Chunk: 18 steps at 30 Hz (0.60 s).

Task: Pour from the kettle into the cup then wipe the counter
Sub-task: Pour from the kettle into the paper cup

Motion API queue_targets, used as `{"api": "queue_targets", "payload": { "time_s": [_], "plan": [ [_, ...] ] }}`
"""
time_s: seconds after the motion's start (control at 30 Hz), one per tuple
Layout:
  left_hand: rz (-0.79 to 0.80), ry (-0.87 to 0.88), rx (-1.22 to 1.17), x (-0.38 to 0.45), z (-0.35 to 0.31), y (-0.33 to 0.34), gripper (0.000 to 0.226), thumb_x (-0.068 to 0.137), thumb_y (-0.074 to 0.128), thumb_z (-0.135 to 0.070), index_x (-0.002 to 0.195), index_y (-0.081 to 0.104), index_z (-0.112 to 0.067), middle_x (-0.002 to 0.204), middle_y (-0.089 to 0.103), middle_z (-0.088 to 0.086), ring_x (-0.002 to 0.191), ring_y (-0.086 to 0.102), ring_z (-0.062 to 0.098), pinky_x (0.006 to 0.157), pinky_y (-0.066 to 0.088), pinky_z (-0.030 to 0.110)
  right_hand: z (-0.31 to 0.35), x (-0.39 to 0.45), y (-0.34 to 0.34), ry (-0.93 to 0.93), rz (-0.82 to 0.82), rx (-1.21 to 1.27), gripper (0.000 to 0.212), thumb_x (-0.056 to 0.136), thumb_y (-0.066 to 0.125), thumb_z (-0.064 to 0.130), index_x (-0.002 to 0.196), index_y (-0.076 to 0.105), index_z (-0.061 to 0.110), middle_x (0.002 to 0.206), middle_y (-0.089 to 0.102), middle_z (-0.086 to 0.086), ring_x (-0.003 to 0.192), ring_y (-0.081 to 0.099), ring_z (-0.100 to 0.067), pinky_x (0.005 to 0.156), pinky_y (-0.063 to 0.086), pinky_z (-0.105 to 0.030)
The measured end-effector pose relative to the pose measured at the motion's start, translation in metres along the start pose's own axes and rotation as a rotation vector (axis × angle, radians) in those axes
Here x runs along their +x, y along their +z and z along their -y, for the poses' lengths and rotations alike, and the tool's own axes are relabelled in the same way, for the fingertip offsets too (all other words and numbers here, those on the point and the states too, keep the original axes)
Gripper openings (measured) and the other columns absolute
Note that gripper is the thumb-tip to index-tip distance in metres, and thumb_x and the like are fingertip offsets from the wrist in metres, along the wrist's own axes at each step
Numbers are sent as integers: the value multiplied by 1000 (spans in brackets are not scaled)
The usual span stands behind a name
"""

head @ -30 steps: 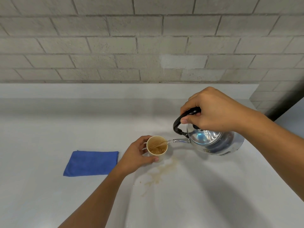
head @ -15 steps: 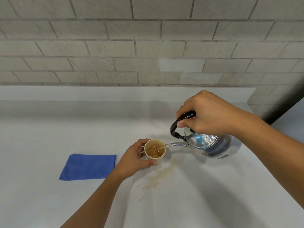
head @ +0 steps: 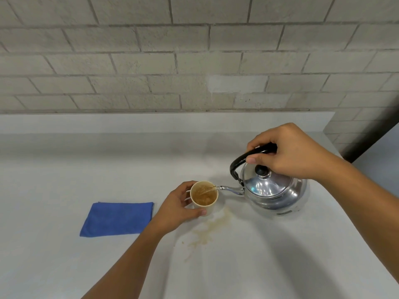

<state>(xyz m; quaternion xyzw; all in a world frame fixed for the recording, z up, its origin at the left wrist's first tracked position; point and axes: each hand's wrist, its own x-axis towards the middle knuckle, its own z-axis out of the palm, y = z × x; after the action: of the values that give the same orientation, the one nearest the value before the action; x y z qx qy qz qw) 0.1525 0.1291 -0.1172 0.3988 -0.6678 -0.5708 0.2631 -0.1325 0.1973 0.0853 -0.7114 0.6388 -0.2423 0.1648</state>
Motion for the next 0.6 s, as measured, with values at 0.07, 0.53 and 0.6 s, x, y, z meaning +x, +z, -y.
{"api": "queue_targets", "payload": {
  "time_s": [0.07,0.53,0.6],
  "plan": [
    [-1,-1,-4,-1,-2,0,73,65,99,-26,126,63,-46,131,71,-14,125,67,12,103,55,25,-10,-7,1,42,-13,86,8,81,84,27,80,79,34,73,75,16,68,68,-4,62,46,-12],
    [161,7,204,3,-46,-41,111,61,102,-27,152,42,-43,153,52,-21,145,44,0,122,37,30,-50,-29,-6,133,-140,379,11,79,84,27,87,80,33,86,80,7,84,75,-11,80,57,-27],
    [146,69,226,10,-68,-50,105,61,100,-35,150,46,-42,153,53,-21,146,43,-1,122,35,30,-52,-26,-9,124,-144,360,11,80,84,25,86,80,33,85,80,10,82,75,-7,74,55,-16]
  ]
}}
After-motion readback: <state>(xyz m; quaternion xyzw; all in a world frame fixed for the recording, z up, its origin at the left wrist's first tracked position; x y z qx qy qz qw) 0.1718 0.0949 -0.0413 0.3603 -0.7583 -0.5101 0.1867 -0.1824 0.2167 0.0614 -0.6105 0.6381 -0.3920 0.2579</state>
